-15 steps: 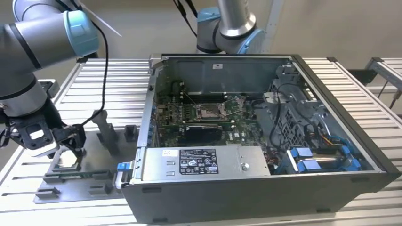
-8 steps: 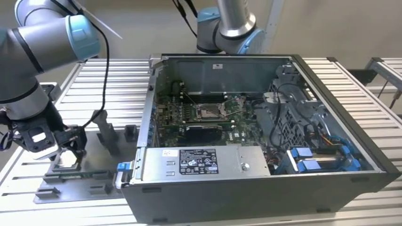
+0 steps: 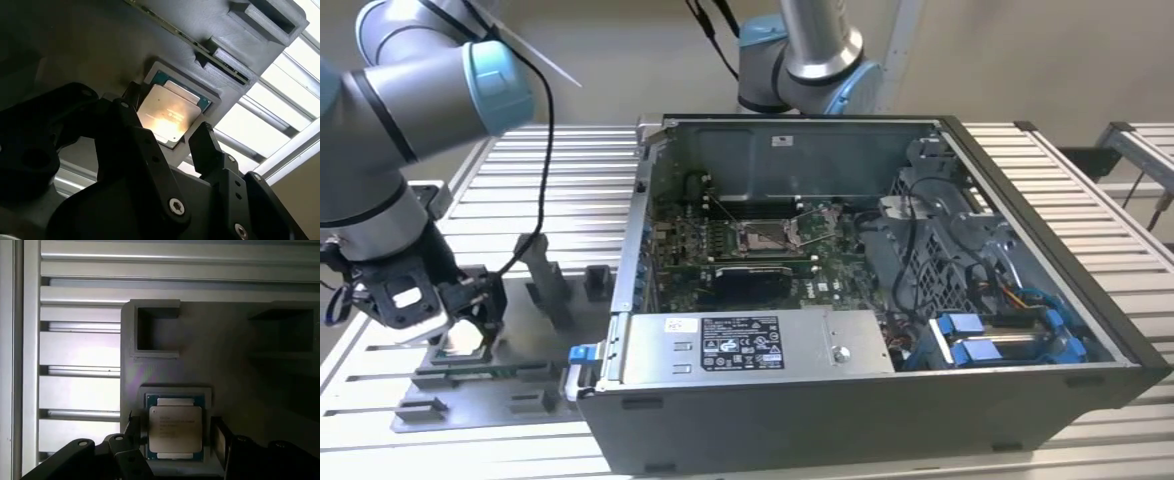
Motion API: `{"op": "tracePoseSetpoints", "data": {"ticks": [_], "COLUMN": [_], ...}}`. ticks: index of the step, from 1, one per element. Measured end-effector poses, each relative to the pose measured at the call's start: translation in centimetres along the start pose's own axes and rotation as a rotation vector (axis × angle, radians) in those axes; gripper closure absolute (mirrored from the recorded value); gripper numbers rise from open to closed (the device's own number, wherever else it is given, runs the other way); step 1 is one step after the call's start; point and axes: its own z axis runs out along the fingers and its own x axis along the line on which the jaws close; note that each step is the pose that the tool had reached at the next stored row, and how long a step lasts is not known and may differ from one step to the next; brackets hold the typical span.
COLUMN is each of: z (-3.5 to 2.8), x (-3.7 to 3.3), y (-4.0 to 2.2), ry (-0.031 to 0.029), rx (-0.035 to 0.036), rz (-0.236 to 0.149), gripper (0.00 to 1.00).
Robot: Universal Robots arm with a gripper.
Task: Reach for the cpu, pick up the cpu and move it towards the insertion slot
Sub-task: 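Pick up the cpu and move it towards the insertion slot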
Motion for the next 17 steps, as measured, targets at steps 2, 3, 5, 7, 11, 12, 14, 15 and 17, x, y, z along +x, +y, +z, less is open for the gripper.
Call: {"op": "tracePoseSetpoints", "data": {"ticks": [2,3,5,7,11,12,14,15,17], "z": [0.02,0.04,0.08,0.10,0.15,0.16,0.18,0.18,-0.21], "x": [0.00,0.00,0.00,0.00,0.00,0.00,0.00,0.00,-0.01], "y": [0.00,0.00,0.00,0.00,-0.01,-0.01,-0.01,-0.01,0.02], "ry": [0.0003,0.0003,0.0000,0.0000,0.0002,0.0002,0.0002,0.0002,0.0001], "rx": [0.0002,0.0002,0.0000,0.0000,0.0001,0.0002,0.0001,0.0001,-0.0013], "rz": [0.000,0.000,0.000,0.000,0.000,0.000,0.000,0.000,0.000], "gripper": [0.00,0.00,0.00,0.00,1.00,1.00,1.00,1.00,1.00]}}
